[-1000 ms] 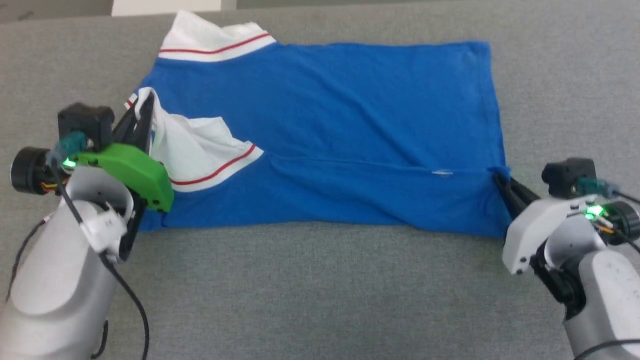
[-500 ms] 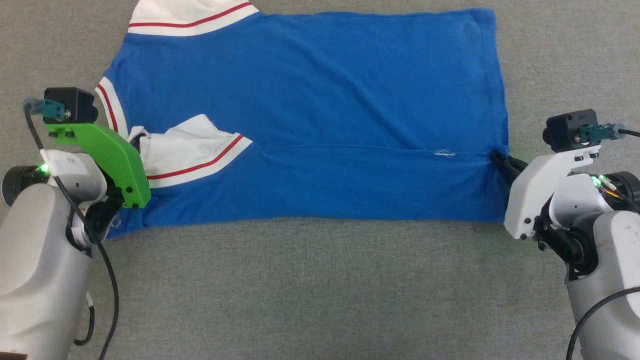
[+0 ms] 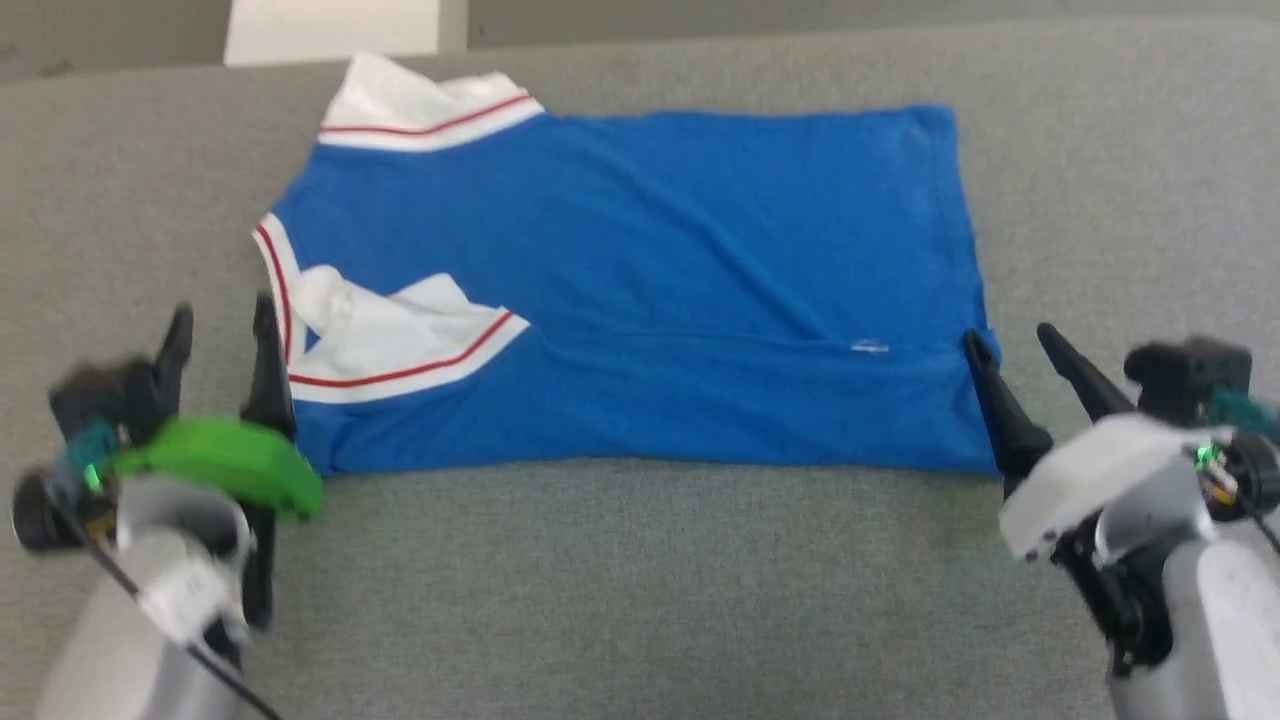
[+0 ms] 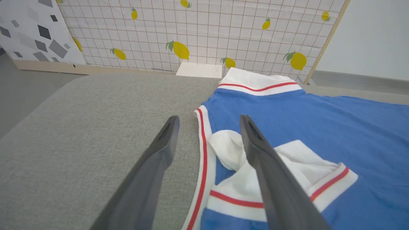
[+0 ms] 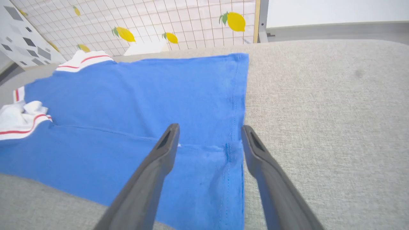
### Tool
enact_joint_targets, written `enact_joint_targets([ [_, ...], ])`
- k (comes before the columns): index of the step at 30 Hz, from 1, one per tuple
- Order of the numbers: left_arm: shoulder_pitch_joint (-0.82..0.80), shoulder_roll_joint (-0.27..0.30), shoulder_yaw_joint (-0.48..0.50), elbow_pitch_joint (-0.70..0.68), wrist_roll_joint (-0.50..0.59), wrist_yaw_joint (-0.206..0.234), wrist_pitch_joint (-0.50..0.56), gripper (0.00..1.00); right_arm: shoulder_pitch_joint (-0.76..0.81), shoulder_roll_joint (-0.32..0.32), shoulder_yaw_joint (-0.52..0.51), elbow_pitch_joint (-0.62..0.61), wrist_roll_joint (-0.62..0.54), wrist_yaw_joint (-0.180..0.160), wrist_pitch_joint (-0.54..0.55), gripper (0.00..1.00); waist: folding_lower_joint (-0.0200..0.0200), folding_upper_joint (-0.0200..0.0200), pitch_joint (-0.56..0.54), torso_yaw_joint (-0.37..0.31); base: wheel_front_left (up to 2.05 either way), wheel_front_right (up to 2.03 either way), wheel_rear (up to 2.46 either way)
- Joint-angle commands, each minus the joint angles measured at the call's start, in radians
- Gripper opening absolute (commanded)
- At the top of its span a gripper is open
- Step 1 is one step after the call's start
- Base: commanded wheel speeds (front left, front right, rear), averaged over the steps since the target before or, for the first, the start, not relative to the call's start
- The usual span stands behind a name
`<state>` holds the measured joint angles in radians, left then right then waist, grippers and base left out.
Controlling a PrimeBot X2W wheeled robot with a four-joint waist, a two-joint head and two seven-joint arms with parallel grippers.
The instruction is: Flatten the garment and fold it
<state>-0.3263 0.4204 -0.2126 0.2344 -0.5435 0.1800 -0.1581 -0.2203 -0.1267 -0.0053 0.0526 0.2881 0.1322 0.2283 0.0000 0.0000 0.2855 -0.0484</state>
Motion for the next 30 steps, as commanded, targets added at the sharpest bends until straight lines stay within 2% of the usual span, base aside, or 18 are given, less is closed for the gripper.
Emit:
enact_joint_targets([
  [1,0.040,-0.009,0.001,-0.017,0.006,0.015,-0.016,1.00,0.028,0.011,0.004,-0.013,-0.013,-0.002,-0.041,1.00,0.0000,0.0000,-0.062,0.012,0.00,0.00,0.00],
  [5,0.129,-0.030,0.003,-0.056,-0.007,0.050,-0.018,1.00,0.092,0.032,0.003,-0.042,-0.036,-0.002,-0.178,1.00,0.0000,0.0000,-0.090,0.011,0.00,0.00,0.00],
  [10,0.195,-0.042,0.007,-0.055,-0.046,0.090,0.067,1.00,0.128,0.054,0.006,-0.053,-0.066,-0.002,-0.307,1.00,0.0000,0.0000,-0.095,-0.012,0.00,0.00,0.00],
  [16,0.211,-0.042,0.025,-0.032,-0.111,0.153,0.233,1.00,0.129,0.065,0.030,-0.035,-0.071,-0.002,-0.346,1.00,0.0000,0.0000,-0.081,-0.049,0.00,0.00,0.00],
  [19,0.204,-0.045,0.048,-0.028,-0.142,0.198,0.299,1.00,0.119,0.066,0.043,-0.026,-0.071,-0.002,-0.345,1.00,0.0000,0.0000,-0.069,-0.067,0.00,0.00,0.00],
  [24,0.195,-0.035,0.061,-0.039,-0.204,0.234,0.445,1.00,0.105,0.068,0.063,-0.014,-0.069,-0.002,-0.345,1.00,0.0000,0.0000,-0.052,-0.096,0.00,0.00,0.00],
  [25,0.193,-0.032,0.062,-0.043,-0.207,0.235,0.454,0.64,0.105,0.068,0.064,-0.012,-0.071,-0.002,-0.346,1.00,0.0000,0.0000,-0.050,-0.099,0.00,0.00,0.00],
  [26,0.191,-0.028,0.064,-0.049,-0.210,0.233,0.459,0.15,0.104,0.068,0.063,-0.010,-0.073,-0.002,-0.347,1.00,0.0000,0.0000,-0.047,-0.102,0.00,0.00,0.00],
  [27,0.189,-0.025,0.065,-0.054,-0.212,0.229,0.458,0.00,0.104,0.068,0.062,-0.008,-0.075,-0.002,-0.348,1.00,0.0000,0.0000,-0.046,-0.103,0.00,0.00,0.00],
  [30,0.187,-0.023,0.063,-0.063,-0.221,0.214,0.462,0.00,0.104,0.069,0.048,0.000,-0.084,-0.002,-0.355,1.00,0.0000,0.0000,-0.046,-0.103,0.00,0.00,0.00],
])
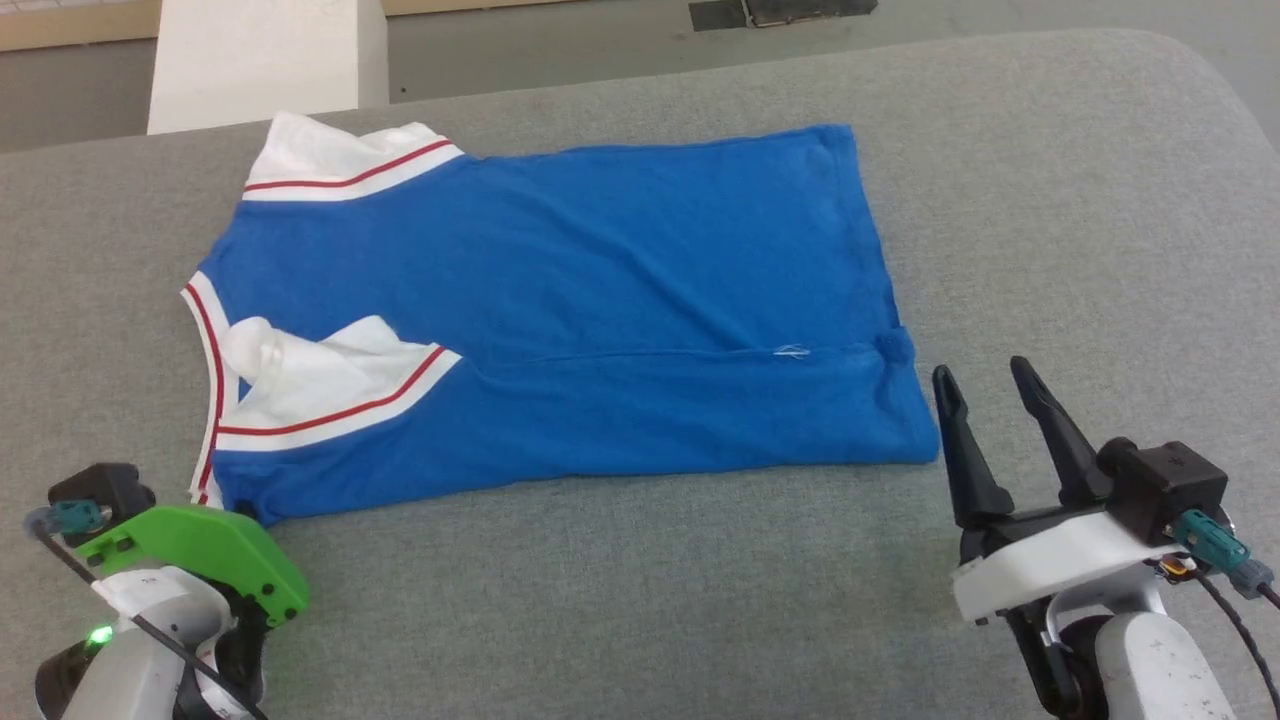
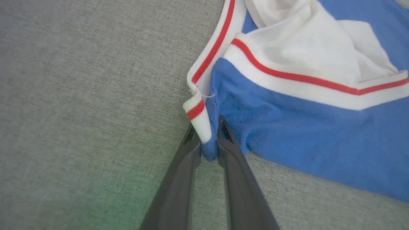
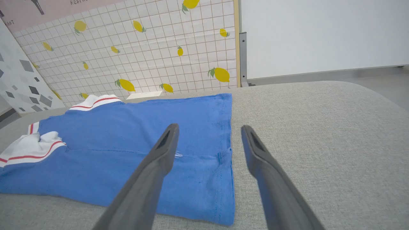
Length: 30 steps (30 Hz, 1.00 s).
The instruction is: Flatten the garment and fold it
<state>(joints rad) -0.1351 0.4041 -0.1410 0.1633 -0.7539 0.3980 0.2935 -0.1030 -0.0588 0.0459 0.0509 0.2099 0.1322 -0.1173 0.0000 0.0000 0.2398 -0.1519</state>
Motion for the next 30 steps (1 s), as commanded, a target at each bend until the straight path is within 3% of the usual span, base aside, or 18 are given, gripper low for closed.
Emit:
enact_joint_targets([
  [1,-0.004,-0.007,-0.010,0.008,-0.011,-0.008,0.011,0.00,-0.013,0.002,-0.008,0.006,-0.009,-0.002,-0.010,1.00,0.0000,0.0000,-0.002,0.002,0.00,0.00,0.00],
  [6,-0.006,-0.012,-0.024,0.009,-0.005,-0.029,-0.015,0.00,-0.025,0.004,-0.033,0.048,-0.024,-0.002,0.076,1.00,0.0000,0.0000,-0.010,0.022,0.00,0.00,0.00],
  [14,-0.020,-0.035,-0.046,0.019,0.008,-0.056,-0.065,0.00,-0.092,0.008,-0.103,0.137,-0.025,-0.002,0.505,1.00,0.0000,0.0000,-0.008,0.059,0.00,0.00,0.00],
  [21,-0.044,-0.040,-0.058,0.032,0.014,-0.080,-0.093,0.00,-0.141,0.008,-0.111,0.151,-0.071,-0.002,0.794,1.00,0.0000,0.0000,0.013,0.084,0.00,0.00,0.00],
  [22,-0.047,-0.040,-0.059,0.034,0.015,-0.085,-0.098,0.00,-0.144,0.008,-0.114,0.148,-0.074,-0.002,0.835,0.93,0.0000,0.0000,0.015,0.087,0.00,0.00,0.00],
  [23,-0.049,-0.041,-0.059,0.036,0.015,-0.088,-0.102,0.00,-0.147,0.008,-0.117,0.143,-0.070,-0.002,0.861,0.71,0.0000,0.0000,0.017,0.089,0.00,0.00,0.00],
  [24,-0.051,-0.041,-0.060,0.039,0.015,-0.092,-0.107,0.00,-0.149,0.008,-0.121,0.136,-0.069,-0.002,0.889,0.41,0.0000,0.0000,0.019,0.091,0.00,0.00,0.00],
  [25,-0.053,-0.040,-0.061,0.041,0.017,-0.095,-0.112,0.00,-0.150,0.008,-0.124,0.130,-0.069,-0.002,0.908,0.29,0.0000,0.0000,0.020,0.092,0.00,0.00,0.00],
  [26,-0.056,-0.040,-0.061,0.045,0.018,-0.098,-0.119,0.00,-0.151,0.008,-0.128,0.121,-0.067,-0.002,0.924,0.09,0.0000,0.0000,0.021,0.093,0.00,0.00,0.00],
  [27,-0.058,-0.039,-0.062,0.048,0.021,-0.103,-0.128,0.00,-0.151,0.008,-0.131,0.112,-0.063,-0.002,0.934,0.00,0.0000,0.0000,0.020,0.094,0.00,0.00,0.00],
  [30,-0.062,-0.035,-0.062,0.060,0.035,-0.114,-0.166,0.00,-0.151,0.008,-0.134,0.084,-0.049,-0.002,0.912,0.00,0.0000,0.0000,0.009,0.096,0.00,0.00,0.00],
])
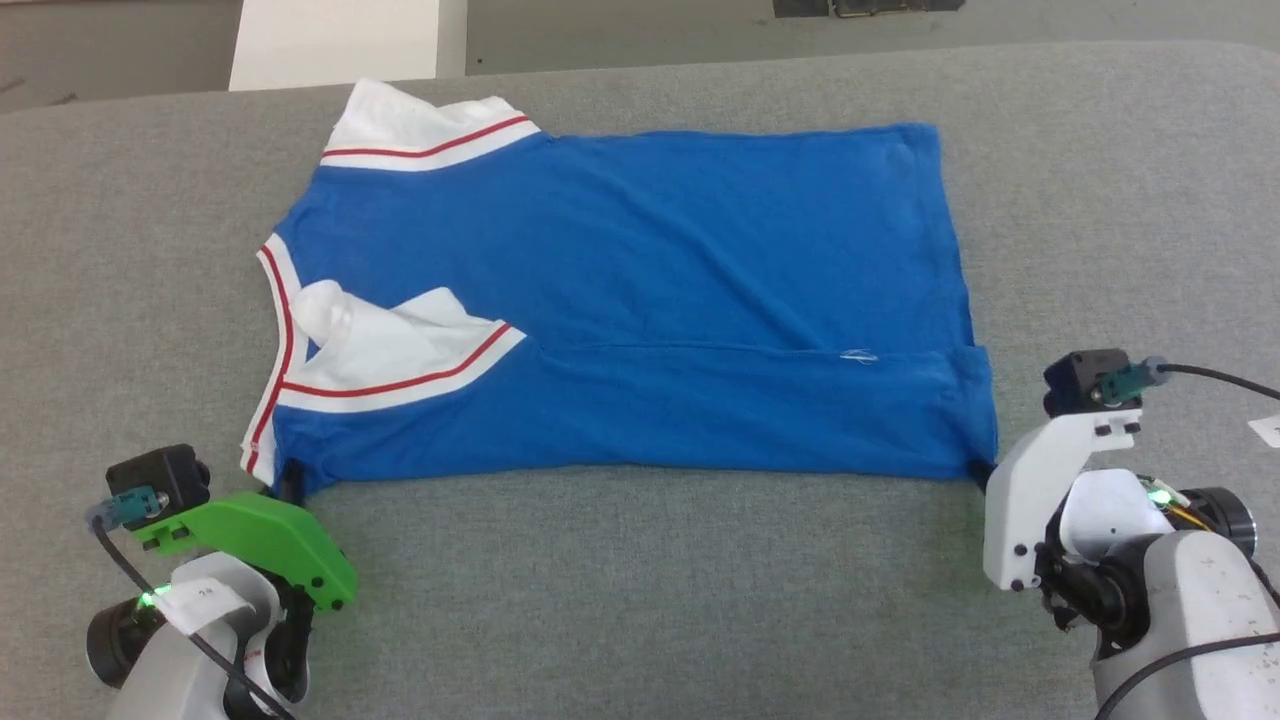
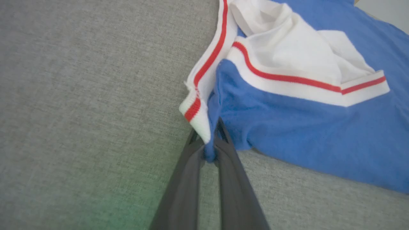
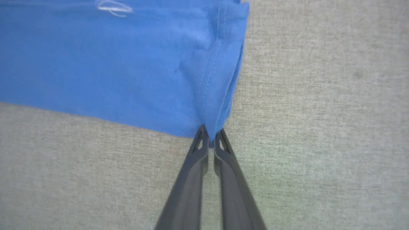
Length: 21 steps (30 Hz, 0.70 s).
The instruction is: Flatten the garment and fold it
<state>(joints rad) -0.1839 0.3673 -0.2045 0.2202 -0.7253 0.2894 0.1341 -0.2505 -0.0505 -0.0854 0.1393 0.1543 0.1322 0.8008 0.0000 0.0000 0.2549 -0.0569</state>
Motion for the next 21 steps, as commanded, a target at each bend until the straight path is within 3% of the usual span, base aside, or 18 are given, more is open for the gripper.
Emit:
enact_joint_targets([
  [1,-0.013,0.004,0.004,0.006,0.012,-0.009,-0.027,0.00,0.000,0.000,-0.004,-0.014,0.010,-0.002,-0.026,0.00,0.0000,0.0000,-0.013,0.001,0.00,0.00,0.00],
  [9,0.059,0.046,0.015,-0.030,0.047,0.002,-0.085,0.00,0.087,-0.011,-0.027,-0.119,0.014,-0.002,-0.137,0.00,0.0000,0.0000,-0.087,0.006,0.00,0.00,0.00],
  [15,0.189,0.113,-0.006,-0.150,0.070,0.056,0.017,0.00,0.217,-0.075,-0.047,-0.250,0.006,-0.002,-0.074,0.00,0.0000,0.0000,-0.113,0.013,0.00,0.00,0.00],
  [21,0.309,0.127,-0.034,-0.256,0.065,0.103,0.101,0.00,0.350,-0.045,-0.081,-0.309,0.031,-0.002,0.006,0.00,0.0000,0.0000,-0.105,0.021,0.00,0.00,0.00],
])
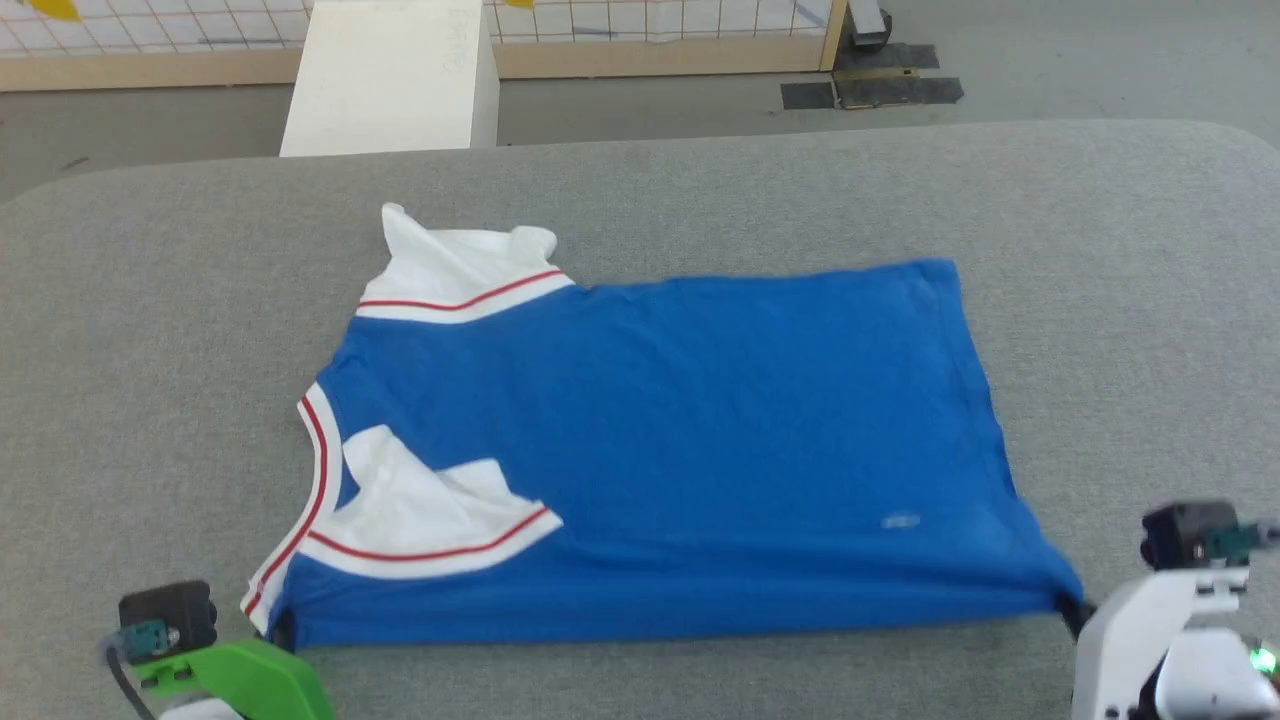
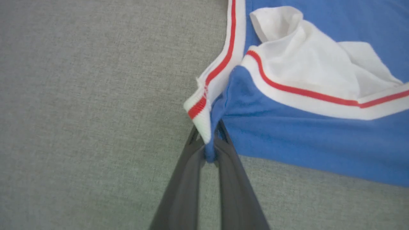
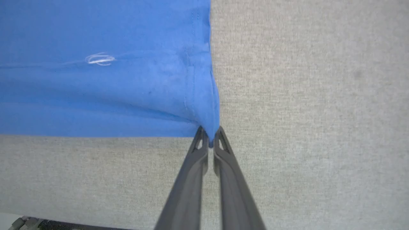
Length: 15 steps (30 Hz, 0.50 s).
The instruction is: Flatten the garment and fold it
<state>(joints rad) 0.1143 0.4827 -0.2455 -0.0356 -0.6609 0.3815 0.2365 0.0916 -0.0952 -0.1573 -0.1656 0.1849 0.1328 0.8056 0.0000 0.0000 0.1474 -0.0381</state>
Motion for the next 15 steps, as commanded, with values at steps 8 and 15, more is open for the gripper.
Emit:
enact_joint_targets([
  [8,0.056,-0.020,-0.020,0.008,-0.014,0.026,0.013,0.00,0.053,0.040,-0.020,0.124,0.011,-0.002,-0.064,0.00,0.0000,0.0000,0.023,0.001,0.00,0.00,0.00],
  [15,0.048,-0.057,-0.007,0.036,-0.033,0.018,-0.039,1.00,0.034,0.044,-0.018,0.191,0.072,-0.002,-0.211,1.00,0.0000,0.0000,0.004,-0.005,0.00,0.00,0.00],
])
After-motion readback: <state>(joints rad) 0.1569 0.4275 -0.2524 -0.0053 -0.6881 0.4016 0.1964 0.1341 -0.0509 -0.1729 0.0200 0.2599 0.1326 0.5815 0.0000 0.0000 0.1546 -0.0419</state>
